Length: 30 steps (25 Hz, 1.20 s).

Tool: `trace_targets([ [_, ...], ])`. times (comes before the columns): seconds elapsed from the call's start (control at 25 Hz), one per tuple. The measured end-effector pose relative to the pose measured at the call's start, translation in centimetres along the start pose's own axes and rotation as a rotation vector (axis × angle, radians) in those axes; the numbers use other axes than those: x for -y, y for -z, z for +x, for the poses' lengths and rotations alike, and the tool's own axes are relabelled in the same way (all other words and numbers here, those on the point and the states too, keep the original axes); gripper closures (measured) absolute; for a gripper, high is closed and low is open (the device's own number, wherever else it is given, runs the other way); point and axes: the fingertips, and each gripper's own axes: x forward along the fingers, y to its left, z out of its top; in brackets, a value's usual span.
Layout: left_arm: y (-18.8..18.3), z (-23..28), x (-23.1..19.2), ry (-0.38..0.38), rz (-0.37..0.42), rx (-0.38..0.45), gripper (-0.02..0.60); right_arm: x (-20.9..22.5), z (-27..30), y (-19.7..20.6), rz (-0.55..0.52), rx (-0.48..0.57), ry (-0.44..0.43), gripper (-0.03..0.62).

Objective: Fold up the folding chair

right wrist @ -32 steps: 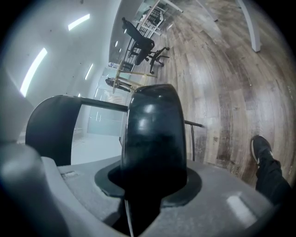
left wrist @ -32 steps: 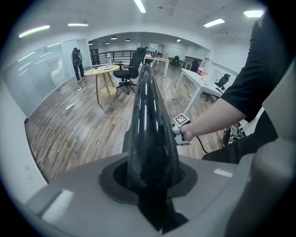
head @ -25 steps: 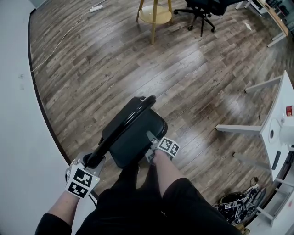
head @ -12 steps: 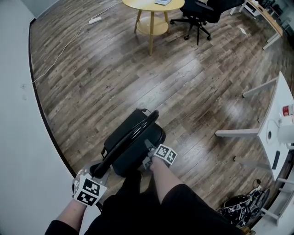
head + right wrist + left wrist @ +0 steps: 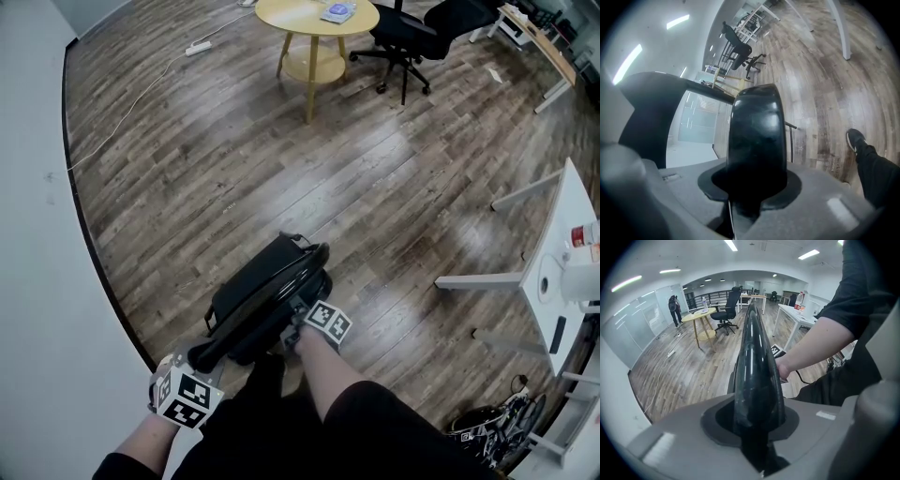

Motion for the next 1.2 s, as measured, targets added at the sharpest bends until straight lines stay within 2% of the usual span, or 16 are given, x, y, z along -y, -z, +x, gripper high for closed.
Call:
trace_targets([
  [0.48, -1.1, -0.2, 3.1, 0.014, -0.004, -0.006, 0.499, -1.0, -1.9, -1.1, 0.002, 0.011, 0.078, 0.473],
  [0.68, -1.7, -0.4, 3.9, 0.023, -0.027, 0.003, 0.497, -0.7, -2.3, -1.9, -0.011, 0.034, 0.162, 0.474],
  [0.84, -2.1, -0.5, 4.5, 0.023, -0.054, 0.001, 0.497, -2.9, -2.6, -1.7, -0.002, -0.002, 0.158, 0.474],
  [1.2, -2.7, -0.9, 5.0, 0.014, -0.088, -0.007, 0.491, -5.4, -1.2, -2.2, -0.040, -0.025, 0.228, 0.476],
])
